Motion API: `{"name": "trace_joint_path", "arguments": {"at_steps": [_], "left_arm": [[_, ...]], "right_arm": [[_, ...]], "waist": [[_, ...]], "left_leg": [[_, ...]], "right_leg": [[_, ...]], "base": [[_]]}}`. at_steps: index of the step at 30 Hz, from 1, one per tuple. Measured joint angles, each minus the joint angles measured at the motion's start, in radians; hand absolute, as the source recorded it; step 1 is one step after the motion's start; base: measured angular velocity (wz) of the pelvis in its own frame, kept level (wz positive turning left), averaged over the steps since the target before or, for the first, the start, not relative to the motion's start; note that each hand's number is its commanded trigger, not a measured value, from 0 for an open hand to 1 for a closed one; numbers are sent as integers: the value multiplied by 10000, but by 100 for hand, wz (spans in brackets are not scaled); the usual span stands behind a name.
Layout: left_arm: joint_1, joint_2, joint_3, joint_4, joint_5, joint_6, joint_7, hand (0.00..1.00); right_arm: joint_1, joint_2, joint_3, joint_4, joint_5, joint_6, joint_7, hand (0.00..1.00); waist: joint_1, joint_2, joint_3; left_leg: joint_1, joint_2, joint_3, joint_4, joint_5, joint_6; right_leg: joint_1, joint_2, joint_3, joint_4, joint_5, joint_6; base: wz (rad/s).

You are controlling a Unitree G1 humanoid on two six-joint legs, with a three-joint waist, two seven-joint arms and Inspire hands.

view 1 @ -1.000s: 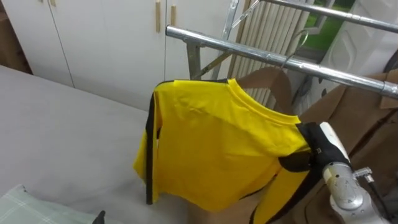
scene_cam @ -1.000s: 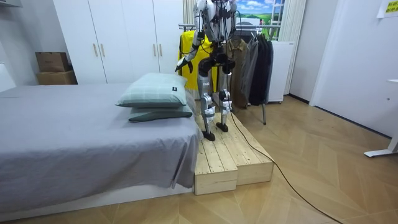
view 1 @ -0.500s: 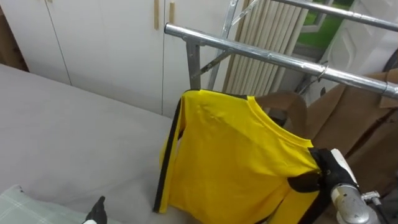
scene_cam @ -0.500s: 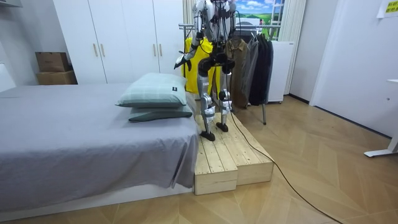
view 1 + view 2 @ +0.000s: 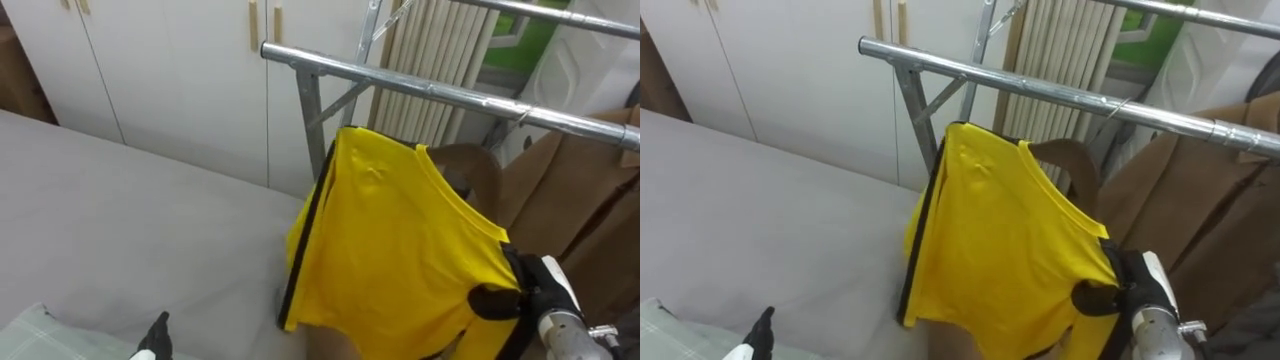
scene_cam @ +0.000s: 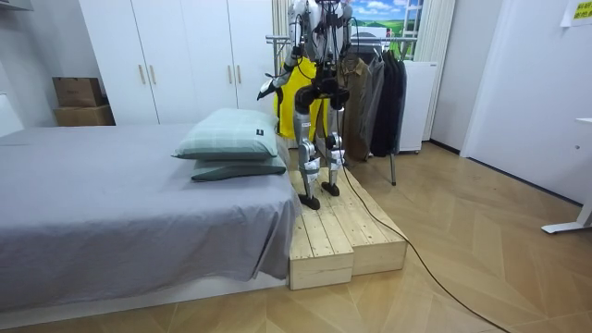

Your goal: Hang clothes

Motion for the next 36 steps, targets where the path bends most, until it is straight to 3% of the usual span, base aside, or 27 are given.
{"name": "trace_joint_path", "arguments": {"at_steps": [6, 7, 8, 9, 11, 12, 36], "left_arm": [[0, 17, 0, 0, -4, -1, 13, 0], [0, 17, 0, 0, -5, -1, 14, 0], [1, 17, -2, 1, -5, -1, 14, 0], [2, 17, -2, 1, -5, -1, 14, 0], [2, 17, -1, 1, -5, 0, 14, 0], [2, 17, -1, 1, -5, -1, 14, 0], [-1, 12, -22, 1, -9, -1, -5, 0]], "right_arm": [[1, -1, -3, 37, 59, -29, -28, 100], [0, -1, -3, 37, 59, -29, -32, 84], [1, 0, -2, 37, 45, -29, -34, 76], [1, 2, -2, 37, 32, -29, -34, 46], [1, 1, -2, 37, 35, -29, -42, 10], [1, 1, -2, 37, 39, -30, -63, 1], [4, 2, -2, 95, 307, -46, -208, 0]], "waist": [[-14, -3, -1], [-11, -3, -1], [-11, -6, -2], [-10, -6, -3], [-10, -8, -3], [-11, -8, -4], [-72, -8, -14]], "left_leg": [[-1, -26, -15, 6, 0, 0], [1, -28, -14, 7, 0, 0], [1, -29, -13, 13, 0, 0], [2, -28, -13, 15, 0, 0], [3, -27, -18, 19, 1, 0], [3, -25, -19, 19, 1, 1], [37, -22, -7, 19, 0, 1]], "right_leg": [[-1, -23, -24, 6, -1, 2], [2, -24, -23, 5, -1, 3], [4, -25, -22, 7, -1, 3], [6, -25, -22, 8, -1, 2], [6, -25, -24, 10, -1, 2], [6, -23, -25, 10, -1, 2], [6, -17, -26, -2, 0, 1]], "base": [[0], [0], [0], [0], [0], [0], [0]]}}
